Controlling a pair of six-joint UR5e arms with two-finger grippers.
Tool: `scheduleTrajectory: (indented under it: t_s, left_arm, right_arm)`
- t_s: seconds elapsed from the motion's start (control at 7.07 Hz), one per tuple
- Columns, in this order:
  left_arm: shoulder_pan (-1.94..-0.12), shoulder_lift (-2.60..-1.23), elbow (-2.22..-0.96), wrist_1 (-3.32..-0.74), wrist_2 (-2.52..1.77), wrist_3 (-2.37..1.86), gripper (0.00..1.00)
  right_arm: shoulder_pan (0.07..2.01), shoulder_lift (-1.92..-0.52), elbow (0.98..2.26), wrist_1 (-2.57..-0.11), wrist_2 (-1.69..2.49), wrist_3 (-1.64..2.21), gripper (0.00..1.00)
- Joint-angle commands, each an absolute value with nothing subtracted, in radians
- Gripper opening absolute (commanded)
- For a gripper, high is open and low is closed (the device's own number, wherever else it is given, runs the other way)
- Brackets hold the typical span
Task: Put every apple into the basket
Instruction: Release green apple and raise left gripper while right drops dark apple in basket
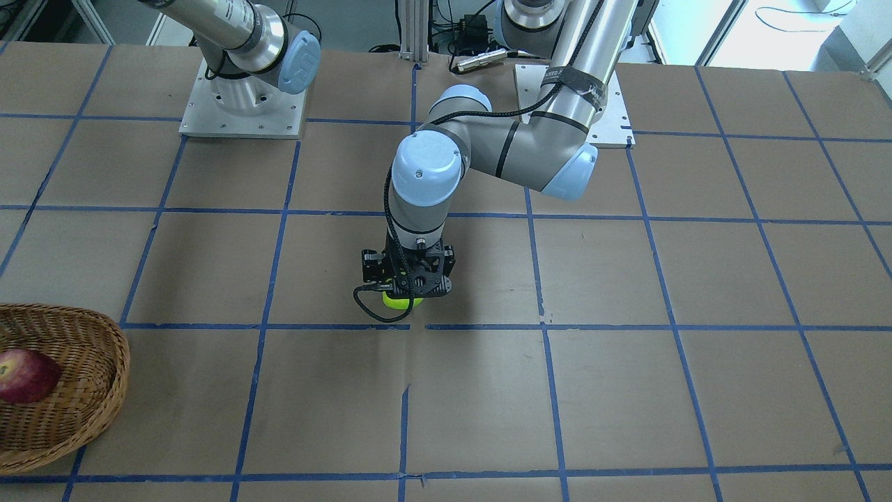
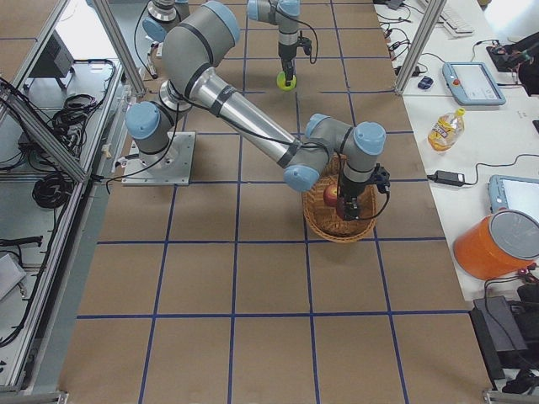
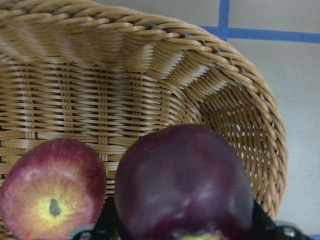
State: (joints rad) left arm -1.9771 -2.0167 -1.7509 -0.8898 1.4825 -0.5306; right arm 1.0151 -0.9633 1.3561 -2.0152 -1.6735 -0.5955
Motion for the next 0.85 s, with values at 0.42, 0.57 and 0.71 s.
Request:
scheduleTrajectory:
  t_s: [0.42,0.57,0.71]
  left_arm:
    - [-1.894,-1.984,-1.668,-0.903,1.476,-0.479,1.0]
    - [-1.858,-1.967,-1.607,-1.004,1.473,-0.46,1.0]
    - [-1.847,-1.951,-1.536,-1.116,1.477,-0.361,1.0]
  right_arm:
    - [1.014,-0.936,1.359,-1.956,-1.681,-0.591,1.0]
    - [1.012,-0.94,1.358,-1.951,-1.686,-0.6,1.0]
    - [1.008,-0.949,1.341,-1.892,-1.689,-0.6,1.0]
